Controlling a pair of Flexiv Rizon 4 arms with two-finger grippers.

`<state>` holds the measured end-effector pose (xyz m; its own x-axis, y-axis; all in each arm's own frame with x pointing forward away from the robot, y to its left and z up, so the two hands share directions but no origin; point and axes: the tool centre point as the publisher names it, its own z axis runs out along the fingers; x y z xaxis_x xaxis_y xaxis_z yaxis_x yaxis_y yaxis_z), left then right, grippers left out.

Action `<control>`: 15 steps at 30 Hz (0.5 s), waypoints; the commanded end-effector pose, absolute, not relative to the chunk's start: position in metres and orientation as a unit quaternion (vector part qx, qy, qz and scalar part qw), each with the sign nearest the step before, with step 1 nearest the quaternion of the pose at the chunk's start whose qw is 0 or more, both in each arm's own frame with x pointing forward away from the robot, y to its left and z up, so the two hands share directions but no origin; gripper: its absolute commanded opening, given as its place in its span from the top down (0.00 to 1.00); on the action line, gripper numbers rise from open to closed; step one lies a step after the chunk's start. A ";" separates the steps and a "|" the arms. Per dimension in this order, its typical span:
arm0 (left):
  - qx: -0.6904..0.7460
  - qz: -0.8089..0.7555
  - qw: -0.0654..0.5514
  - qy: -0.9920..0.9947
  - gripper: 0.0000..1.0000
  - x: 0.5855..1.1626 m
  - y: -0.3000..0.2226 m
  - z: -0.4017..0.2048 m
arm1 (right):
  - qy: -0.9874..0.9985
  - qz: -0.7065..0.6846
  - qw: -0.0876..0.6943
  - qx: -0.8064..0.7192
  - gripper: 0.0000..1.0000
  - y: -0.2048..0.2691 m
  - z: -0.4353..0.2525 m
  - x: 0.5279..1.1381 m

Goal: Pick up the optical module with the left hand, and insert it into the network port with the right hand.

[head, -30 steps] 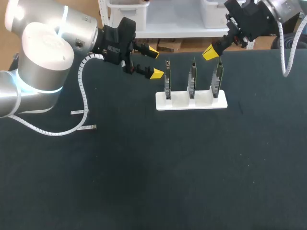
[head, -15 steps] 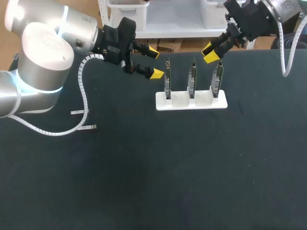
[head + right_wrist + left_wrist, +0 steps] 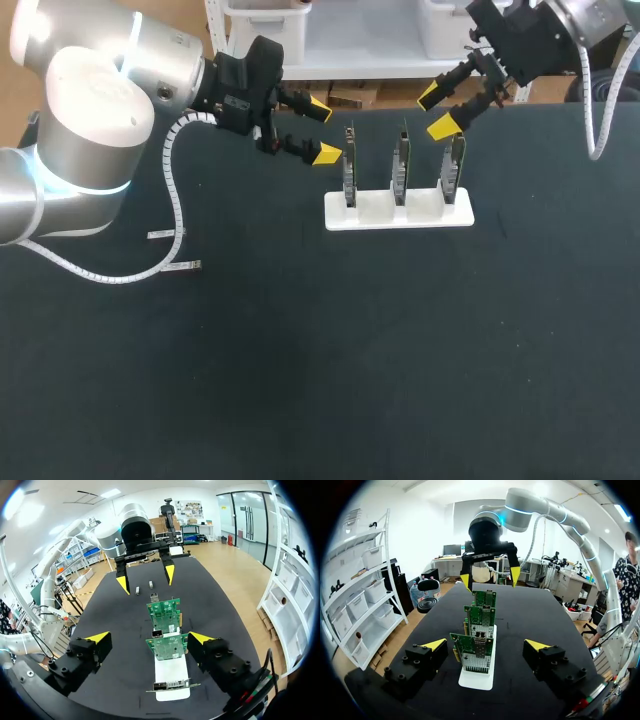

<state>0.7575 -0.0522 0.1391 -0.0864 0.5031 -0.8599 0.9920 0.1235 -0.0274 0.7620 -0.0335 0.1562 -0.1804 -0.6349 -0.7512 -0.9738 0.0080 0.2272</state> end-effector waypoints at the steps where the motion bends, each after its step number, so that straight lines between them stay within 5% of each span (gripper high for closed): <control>1: 0.571 -0.336 0.361 0.656 0.00 0.759 -0.053 0.139 | 0.673 0.371 0.228 -0.598 0.00 -0.033 0.156 0.761; 15: 0.596 -0.305 0.377 0.641 0.00 0.758 -0.036 0.158 | 0.673 0.371 0.228 -0.598 0.00 -0.033 0.156 0.761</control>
<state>0.7635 -0.0462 0.1495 -0.0105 0.5211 -0.8534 0.9935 0.1024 0.0503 0.7620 -0.0334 0.1563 -0.1804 -0.6349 -0.7512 -0.9738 0.0079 0.2272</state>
